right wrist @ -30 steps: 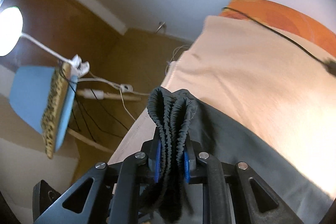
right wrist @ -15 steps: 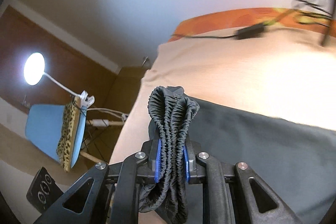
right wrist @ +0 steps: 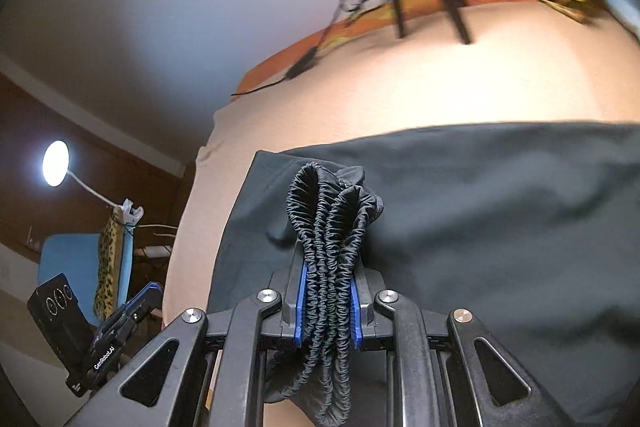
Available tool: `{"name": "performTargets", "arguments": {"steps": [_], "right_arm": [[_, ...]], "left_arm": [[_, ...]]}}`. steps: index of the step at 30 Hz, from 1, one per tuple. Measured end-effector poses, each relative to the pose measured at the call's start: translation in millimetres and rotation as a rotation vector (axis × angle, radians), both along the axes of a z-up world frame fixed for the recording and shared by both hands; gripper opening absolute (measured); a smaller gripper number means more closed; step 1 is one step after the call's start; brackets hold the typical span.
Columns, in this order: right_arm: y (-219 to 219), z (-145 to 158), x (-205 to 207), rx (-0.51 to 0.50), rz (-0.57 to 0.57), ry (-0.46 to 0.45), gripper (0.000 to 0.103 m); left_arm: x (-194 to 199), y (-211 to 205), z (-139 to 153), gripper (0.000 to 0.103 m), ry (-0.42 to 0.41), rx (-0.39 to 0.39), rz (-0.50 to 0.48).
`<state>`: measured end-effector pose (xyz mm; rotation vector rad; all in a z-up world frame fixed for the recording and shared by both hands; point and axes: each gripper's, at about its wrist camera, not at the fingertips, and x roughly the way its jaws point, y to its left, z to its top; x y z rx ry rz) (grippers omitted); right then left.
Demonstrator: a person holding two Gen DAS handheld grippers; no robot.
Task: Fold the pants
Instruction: 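Lift the waistband with the right tool while the left tool releases it, then fold the waistband over onto the pant legs with the right tool, open it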
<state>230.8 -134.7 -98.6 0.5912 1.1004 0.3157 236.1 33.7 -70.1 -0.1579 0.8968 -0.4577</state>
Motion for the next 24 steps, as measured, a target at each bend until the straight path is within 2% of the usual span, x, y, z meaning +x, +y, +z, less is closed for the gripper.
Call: {"name": "performTargets", "arguments": {"steps": [13, 18, 24], "right_arm": [[-62, 40, -34, -0.109, -0.007, -0.110, 0.016], [-108, 47, -50, -0.127, -0.019, -0.130, 0.016], [-167, 48, -74, -0.125, -0.059, -0.121, 0.016]], "left_arm": [[-19, -68, -5, 0.010, 0.064, 0.032, -0.056], [-32, -99, -10, 0.010, 0.067, 0.044, -0.087], [-36, -125, -8, 0.010, 0.052, 0.002, -0.088]]}}
